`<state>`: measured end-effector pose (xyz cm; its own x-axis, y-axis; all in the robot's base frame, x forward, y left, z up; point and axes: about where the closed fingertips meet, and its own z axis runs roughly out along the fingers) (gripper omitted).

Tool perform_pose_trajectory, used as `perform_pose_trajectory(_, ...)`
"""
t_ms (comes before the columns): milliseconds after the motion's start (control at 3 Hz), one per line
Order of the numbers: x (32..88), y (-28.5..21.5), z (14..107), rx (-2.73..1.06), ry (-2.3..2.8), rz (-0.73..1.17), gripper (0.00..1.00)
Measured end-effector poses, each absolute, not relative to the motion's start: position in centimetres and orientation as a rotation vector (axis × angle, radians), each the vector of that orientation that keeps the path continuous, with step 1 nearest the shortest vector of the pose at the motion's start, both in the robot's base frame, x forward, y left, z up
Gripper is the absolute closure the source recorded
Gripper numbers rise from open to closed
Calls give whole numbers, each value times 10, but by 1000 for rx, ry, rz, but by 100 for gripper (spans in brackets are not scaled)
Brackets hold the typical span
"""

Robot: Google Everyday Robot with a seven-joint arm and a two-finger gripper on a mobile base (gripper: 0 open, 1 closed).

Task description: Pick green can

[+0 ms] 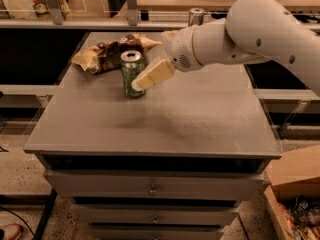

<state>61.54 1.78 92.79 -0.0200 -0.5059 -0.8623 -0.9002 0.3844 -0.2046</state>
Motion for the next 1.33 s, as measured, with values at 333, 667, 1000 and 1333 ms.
perform_pose_trajectory(333, 621, 36, 922, -1268, 1649, 557, 0)
perform_pose_trajectory(667, 628, 53, 912, -1285, 1641, 605, 0)
perform_pose_trajectory(1000, 634, 64, 902, -1283, 1611, 666, 0)
perform_pose_trajectory(1333, 637, 74, 894, -1284, 1572, 718, 0)
